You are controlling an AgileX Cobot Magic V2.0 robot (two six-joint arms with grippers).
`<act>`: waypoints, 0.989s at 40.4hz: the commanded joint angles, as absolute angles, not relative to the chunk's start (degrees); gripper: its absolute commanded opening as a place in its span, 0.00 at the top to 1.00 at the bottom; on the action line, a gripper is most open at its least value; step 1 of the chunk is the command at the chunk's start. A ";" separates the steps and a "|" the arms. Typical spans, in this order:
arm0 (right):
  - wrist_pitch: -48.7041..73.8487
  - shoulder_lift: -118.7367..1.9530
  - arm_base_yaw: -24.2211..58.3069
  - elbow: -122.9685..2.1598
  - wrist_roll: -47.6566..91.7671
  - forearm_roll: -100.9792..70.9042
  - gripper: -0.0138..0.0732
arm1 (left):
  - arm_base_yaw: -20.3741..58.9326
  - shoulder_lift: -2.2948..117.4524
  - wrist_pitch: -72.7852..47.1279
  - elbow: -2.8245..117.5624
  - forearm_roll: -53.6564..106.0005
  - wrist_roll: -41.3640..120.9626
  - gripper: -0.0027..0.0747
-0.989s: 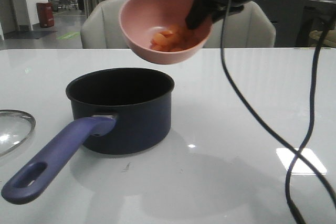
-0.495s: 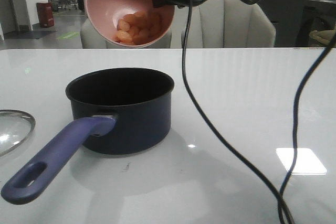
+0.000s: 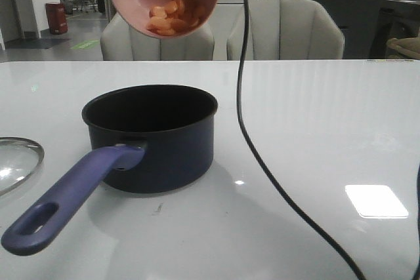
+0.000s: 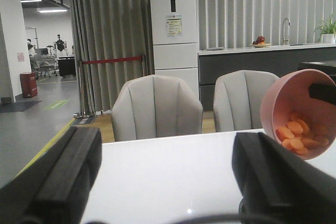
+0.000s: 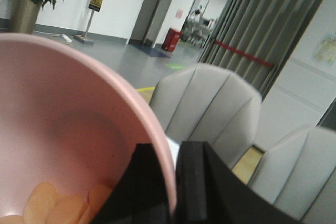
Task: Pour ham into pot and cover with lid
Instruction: 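Lift the pink bowl and carry it over the saucepan, then tilt the pink bowl to pour carrot slices into the saucepan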
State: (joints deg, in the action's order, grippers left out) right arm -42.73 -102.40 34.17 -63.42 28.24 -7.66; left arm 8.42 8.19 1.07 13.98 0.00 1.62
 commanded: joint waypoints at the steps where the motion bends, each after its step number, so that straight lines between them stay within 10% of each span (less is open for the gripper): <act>1: -50.73 -99.59 34.55 -64.83 33.54 -7.02 0.69 | 8.75 8.79 5.34 15.55 0.00 1.34 0.26; 40: -73.77 -112.55 40.29 -64.83 56.87 -12.67 0.69 | 8.75 8.79 5.34 15.55 0.00 1.34 0.26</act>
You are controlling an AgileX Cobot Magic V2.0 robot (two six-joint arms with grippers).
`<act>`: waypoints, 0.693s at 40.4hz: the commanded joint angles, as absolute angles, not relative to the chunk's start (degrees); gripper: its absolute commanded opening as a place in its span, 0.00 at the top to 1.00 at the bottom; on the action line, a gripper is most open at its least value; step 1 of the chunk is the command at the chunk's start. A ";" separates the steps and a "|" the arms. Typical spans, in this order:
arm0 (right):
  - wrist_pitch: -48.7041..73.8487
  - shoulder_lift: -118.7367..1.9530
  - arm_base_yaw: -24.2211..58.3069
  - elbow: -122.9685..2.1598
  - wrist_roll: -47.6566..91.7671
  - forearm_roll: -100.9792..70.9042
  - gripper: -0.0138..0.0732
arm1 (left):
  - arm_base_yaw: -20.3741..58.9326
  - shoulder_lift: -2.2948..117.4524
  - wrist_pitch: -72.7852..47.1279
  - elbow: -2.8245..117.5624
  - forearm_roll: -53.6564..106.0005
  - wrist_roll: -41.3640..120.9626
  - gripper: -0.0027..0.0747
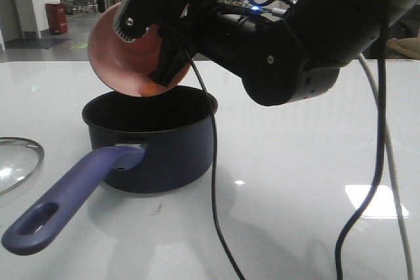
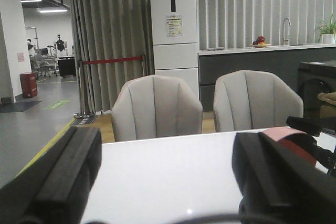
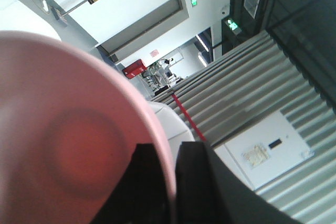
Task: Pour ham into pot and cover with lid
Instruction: 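Tilt the pink bowl to pour carrot slices into the saucepan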
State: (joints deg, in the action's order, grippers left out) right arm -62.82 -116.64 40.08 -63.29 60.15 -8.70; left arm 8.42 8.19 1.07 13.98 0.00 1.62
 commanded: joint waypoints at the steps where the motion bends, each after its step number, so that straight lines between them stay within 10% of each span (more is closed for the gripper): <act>1: -73.77 -112.25 40.44 -64.83 55.43 -14.33 0.69 | 8.75 8.79 5.34 15.55 0.00 1.34 0.25; 28: -73.81 -106.93 41.02 -61.07 67.47 -3.79 0.69 | 8.75 8.79 5.34 15.55 0.00 1.34 0.26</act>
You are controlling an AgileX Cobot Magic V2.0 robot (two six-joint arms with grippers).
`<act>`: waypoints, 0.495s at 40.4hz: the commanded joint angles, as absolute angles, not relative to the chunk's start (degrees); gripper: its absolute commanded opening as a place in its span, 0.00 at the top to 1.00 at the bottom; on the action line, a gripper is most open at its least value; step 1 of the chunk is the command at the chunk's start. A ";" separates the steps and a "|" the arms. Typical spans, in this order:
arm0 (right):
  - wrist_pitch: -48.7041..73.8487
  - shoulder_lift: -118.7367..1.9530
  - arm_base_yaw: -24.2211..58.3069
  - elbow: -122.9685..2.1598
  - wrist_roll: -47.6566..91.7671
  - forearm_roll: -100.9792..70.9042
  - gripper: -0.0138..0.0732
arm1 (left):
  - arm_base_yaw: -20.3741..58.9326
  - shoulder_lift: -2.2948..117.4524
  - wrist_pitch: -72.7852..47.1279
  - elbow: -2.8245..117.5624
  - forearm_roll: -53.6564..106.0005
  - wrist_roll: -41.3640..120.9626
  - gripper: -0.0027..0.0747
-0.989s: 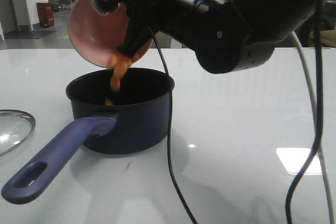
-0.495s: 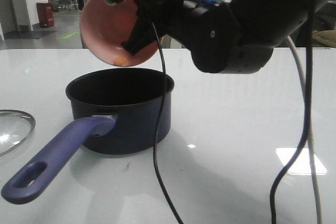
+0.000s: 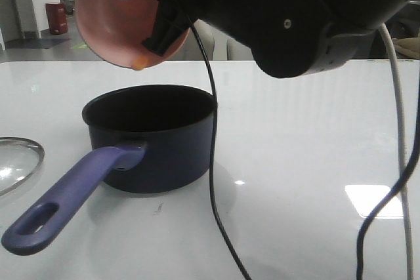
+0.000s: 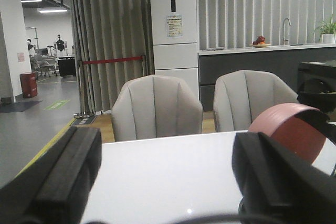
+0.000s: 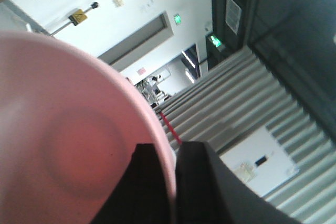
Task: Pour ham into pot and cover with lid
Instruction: 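Tilt the pink bowl to pour carrot slices into the saucepan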
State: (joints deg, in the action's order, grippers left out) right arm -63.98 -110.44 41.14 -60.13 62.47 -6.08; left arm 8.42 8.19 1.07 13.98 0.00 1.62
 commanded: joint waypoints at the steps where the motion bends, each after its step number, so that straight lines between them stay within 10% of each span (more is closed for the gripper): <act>1: -73.81 -106.93 41.02 -61.07 68.43 -3.53 0.69 | 8.75 8.79 5.34 15.55 0.00 1.34 0.25; 20: -73.75 -104.29 42.39 -59.40 52.55 -25.90 0.69 | 8.75 8.79 5.34 15.55 0.00 1.34 0.25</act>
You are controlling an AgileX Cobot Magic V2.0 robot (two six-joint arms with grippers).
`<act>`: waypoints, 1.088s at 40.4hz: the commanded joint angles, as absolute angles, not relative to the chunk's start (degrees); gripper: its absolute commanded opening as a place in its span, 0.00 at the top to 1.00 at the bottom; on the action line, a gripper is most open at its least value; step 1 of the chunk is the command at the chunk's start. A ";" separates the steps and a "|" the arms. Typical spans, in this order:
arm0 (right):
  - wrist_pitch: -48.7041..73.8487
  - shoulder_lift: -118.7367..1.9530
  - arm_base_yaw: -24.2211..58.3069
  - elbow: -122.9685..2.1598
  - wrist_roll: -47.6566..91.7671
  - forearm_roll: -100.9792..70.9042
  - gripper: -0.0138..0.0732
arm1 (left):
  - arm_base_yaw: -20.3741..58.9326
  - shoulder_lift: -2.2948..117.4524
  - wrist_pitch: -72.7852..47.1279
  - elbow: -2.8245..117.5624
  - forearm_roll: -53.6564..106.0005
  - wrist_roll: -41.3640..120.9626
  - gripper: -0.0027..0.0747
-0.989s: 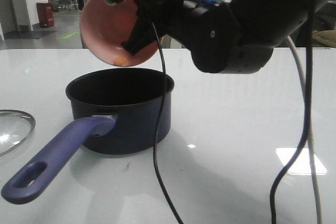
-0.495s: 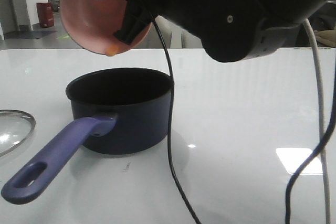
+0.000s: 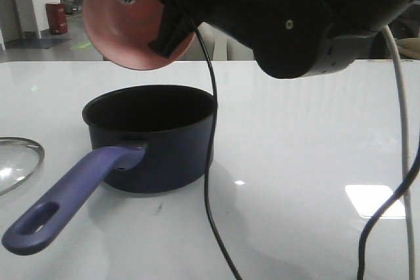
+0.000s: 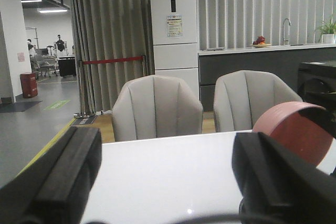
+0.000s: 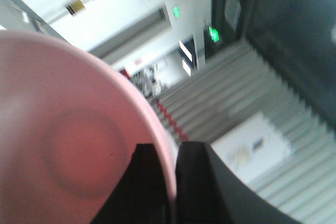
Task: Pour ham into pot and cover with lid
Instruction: 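Tilt the pink bowl to pour carrot slices into the saucepan, then turn the bowl upright and carry it back beside the saucepan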
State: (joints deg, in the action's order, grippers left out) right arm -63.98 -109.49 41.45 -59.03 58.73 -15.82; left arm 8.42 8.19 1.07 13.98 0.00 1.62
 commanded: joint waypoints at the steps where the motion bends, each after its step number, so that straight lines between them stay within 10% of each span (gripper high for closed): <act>1: -73.75 -103.65 42.73 -59.02 51.32 -28.83 0.69 | 8.75 8.79 5.34 15.55 0.00 1.34 0.26; 25: -31.00 -78.16 40.21 -57.99 86.77 -80.74 0.69 | 8.75 8.79 5.34 15.55 0.00 1.34 0.26; 35: -38.26 -75.87 38.06 -59.36 124.73 -105.88 0.69 | 8.75 8.79 5.34 15.55 0.00 1.34 0.25; 44: -36.52 -74.45 38.06 -59.25 119.12 -105.73 0.69 | 8.75 8.79 5.34 15.55 0.00 1.34 0.25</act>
State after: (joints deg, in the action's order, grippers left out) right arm -39.19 -77.24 38.27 -57.10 121.32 -106.97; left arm 8.42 8.19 1.07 13.98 0.00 1.62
